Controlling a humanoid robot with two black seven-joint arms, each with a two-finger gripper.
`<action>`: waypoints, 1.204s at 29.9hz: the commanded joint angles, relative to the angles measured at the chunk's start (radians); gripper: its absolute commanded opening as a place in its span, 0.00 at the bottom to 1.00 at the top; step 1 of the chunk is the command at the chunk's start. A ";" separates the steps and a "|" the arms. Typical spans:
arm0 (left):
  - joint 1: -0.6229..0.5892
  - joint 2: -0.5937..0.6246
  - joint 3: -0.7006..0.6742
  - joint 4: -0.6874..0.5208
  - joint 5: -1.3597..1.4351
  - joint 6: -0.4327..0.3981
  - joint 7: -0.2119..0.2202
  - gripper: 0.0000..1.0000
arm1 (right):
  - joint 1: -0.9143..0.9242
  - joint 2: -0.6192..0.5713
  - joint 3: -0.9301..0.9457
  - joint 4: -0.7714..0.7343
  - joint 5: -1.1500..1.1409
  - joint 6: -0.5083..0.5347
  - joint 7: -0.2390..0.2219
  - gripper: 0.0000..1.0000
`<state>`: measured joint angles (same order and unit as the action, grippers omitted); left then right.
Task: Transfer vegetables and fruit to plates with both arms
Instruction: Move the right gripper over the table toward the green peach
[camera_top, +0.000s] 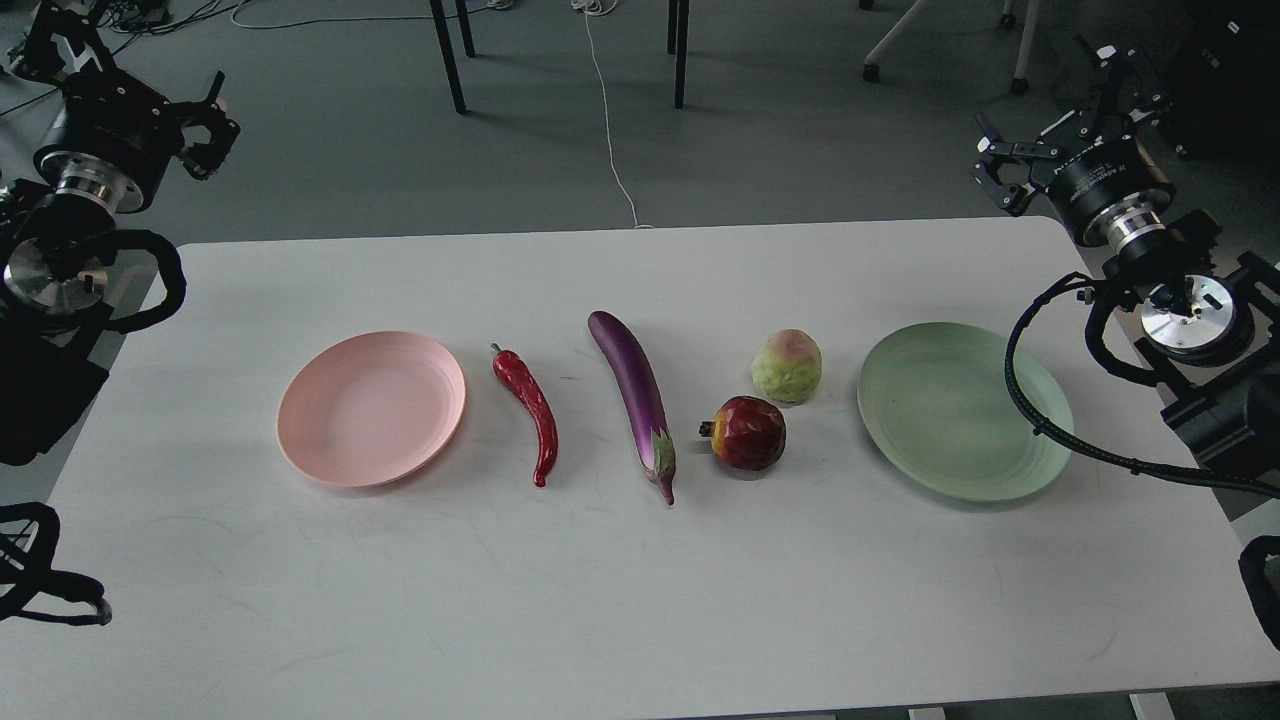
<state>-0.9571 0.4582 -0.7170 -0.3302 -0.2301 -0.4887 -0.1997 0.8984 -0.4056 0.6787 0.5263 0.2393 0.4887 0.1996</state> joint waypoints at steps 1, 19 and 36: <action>0.027 0.000 0.001 0.000 0.002 0.000 -0.007 0.98 | -0.001 -0.004 -0.001 0.001 0.000 0.000 0.000 1.00; 0.049 0.005 0.004 -0.012 0.003 0.000 -0.018 0.98 | 0.264 0.001 -0.354 0.077 -0.351 0.000 -0.002 1.00; 0.044 0.019 0.004 0.010 0.003 0.000 -0.017 0.98 | 0.665 0.253 -1.149 0.077 -0.852 0.000 0.023 0.99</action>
<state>-0.9137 0.4757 -0.7146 -0.3144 -0.2286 -0.4888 -0.2206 1.5288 -0.2175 -0.3541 0.6143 -0.4751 0.4890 0.2036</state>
